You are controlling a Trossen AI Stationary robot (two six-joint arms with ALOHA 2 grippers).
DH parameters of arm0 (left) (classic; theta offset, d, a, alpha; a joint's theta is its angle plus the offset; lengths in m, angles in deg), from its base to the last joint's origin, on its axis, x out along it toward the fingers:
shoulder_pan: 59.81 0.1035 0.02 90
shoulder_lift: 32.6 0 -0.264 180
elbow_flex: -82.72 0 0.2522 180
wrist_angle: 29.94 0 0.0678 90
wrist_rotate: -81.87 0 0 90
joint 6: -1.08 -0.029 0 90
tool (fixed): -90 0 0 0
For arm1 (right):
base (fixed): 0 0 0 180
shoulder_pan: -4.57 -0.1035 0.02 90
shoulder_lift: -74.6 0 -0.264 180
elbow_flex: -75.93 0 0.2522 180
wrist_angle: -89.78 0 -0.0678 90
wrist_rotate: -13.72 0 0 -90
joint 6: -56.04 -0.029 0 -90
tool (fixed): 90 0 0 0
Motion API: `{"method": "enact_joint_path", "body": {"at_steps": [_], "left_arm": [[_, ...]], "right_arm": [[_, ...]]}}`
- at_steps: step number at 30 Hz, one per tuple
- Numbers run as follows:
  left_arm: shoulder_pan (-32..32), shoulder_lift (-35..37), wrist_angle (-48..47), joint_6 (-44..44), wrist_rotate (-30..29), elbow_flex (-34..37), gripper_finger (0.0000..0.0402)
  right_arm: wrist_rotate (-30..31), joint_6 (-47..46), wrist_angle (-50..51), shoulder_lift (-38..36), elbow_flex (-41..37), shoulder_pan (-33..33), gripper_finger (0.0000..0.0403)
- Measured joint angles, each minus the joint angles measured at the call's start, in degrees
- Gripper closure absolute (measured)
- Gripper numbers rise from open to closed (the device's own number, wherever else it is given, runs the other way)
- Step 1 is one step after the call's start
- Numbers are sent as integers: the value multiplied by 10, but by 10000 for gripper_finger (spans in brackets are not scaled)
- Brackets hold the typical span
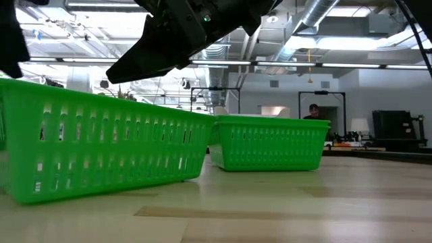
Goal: Stack baskets by color
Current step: Stack the left green bin on the top green bin
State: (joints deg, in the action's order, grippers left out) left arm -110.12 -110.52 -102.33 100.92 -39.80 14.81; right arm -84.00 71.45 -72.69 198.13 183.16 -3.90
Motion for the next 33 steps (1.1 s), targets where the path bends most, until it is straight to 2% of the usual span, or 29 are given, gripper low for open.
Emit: {"method": "enact_joint_path", "body": {"at_steps": [12,26,33], "left_arm": [[0,44,-56,5,-57,0,178],[0,46,-59,18,-62,0,178],[0,46,-60,19,-62,0,178]], "right_arm": [[-10,25,-19,4,0,0,184],[-30,46,-24,4,0,-3,184],[-36,57,8,5,0,-6,184]]}}
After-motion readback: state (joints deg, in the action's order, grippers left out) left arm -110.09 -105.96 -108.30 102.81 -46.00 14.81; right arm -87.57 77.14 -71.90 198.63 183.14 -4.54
